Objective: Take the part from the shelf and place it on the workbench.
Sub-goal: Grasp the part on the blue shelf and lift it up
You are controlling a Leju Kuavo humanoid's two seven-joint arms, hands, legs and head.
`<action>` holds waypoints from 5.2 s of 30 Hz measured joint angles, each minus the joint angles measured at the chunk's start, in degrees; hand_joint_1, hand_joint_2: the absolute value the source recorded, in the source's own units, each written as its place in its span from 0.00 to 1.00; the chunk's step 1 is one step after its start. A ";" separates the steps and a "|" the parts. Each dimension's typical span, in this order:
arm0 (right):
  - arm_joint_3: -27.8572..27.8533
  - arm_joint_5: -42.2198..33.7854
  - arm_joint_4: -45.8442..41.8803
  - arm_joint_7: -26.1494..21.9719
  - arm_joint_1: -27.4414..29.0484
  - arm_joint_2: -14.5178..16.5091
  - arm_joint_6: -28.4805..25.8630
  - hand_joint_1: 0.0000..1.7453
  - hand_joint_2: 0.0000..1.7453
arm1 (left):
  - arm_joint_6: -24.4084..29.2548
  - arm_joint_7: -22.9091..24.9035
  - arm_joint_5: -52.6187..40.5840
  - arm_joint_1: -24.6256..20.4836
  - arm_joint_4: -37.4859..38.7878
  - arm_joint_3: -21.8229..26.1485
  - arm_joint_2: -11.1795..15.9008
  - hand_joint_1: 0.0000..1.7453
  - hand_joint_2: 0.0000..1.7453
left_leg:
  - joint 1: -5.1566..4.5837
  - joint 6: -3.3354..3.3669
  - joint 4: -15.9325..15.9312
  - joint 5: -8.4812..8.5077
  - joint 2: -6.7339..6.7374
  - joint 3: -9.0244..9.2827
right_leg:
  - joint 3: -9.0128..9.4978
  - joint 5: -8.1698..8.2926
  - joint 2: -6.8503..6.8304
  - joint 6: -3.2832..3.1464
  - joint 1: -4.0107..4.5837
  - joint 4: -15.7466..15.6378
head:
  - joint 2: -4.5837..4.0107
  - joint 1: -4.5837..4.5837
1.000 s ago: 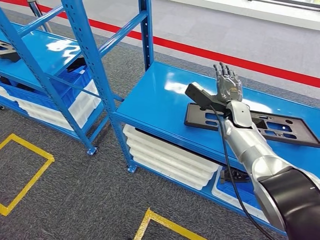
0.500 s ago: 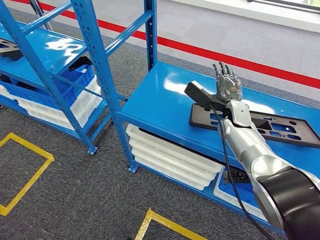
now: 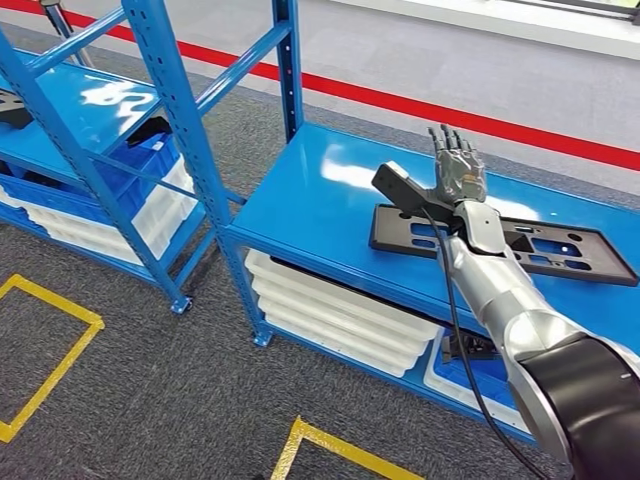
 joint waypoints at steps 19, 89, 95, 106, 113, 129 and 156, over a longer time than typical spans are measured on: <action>-0.13 -0.06 -0.08 -0.66 -0.22 0.09 0.00 0.00 0.00 | 0.05 0.00 0.00 -0.18 -0.01 -0.09 -0.07 0.00 1.00 | 1.12 0.57 -0.97 0.63 -1.58 0.38 | -2.66 -3.94 2.24 1.22 -0.56 5.88 | 0.00 0.03; -0.40 -0.15 0.01 -0.84 0.30 0.59 0.27 0.00 0.00 | 0.04 0.00 0.00 -0.04 -0.01 -0.43 -0.10 0.00 1.00 | 0.87 -0.28 -0.27 -0.16 -0.13 0.62 | 0.16 0.22 0.28 1.04 -0.20 0.00 | 0.00 0.00; -0.38 0.43 0.03 -0.61 0.33 0.58 1.14 0.00 0.00 | 0.19 0.00 0.00 -0.10 -0.01 -0.44 -0.07 0.00 1.00 | 0.73 0.93 -0.49 -0.07 -0.03 0.74 | 0.24 0.12 0.59 0.40 -0.10 -0.60 | 0.00 -0.03; -1.57 -3.57 0.05 -0.72 0.17 0.86 7.01 0.00 0.00 | -0.09 0.00 0.00 -0.11 -0.01 -0.44 -0.07 0.00 1.00 | 0.83 -0.18 -0.96 0.20 -0.03 0.86 | 0.19 0.00 0.56 -0.01 0.11 -0.49 | 0.00 -0.03; -1.99 -4.48 0.08 -1.09 -0.07 1.27 9.48 0.00 0.00 | -0.12 0.00 -0.06 -0.12 -0.01 -0.45 -0.07 0.00 1.00 | 0.61 -0.54 -0.93 0.10 -0.04 0.82 | 0.21 0.00 0.55 0.00 -0.08 -0.50 | 0.00 -0.02; -2.84 -7.26 0.08 -3.70 -0.02 1.43 11.61 0.00 0.00 | -0.16 0.00 -0.06 -0.11 -0.01 -0.54 -0.04 0.00 1.00 | 0.28 -0.52 -0.81 0.08 -0.05 0.79 | 0.22 0.01 0.52 0.03 -0.36 -0.50 | 0.00 -0.03; 0.53 -2.84 0.08 -4.01 0.25 0.00 7.87 0.00 0.00 | -0.16 -0.08 -0.09 -0.10 -0.01 -0.70 -0.04 0.00 1.00 | 0.28 -0.52 -0.81 0.08 -0.05 0.79 | 0.21 0.01 0.52 0.03 -0.36 -0.51 | 0.00 -0.03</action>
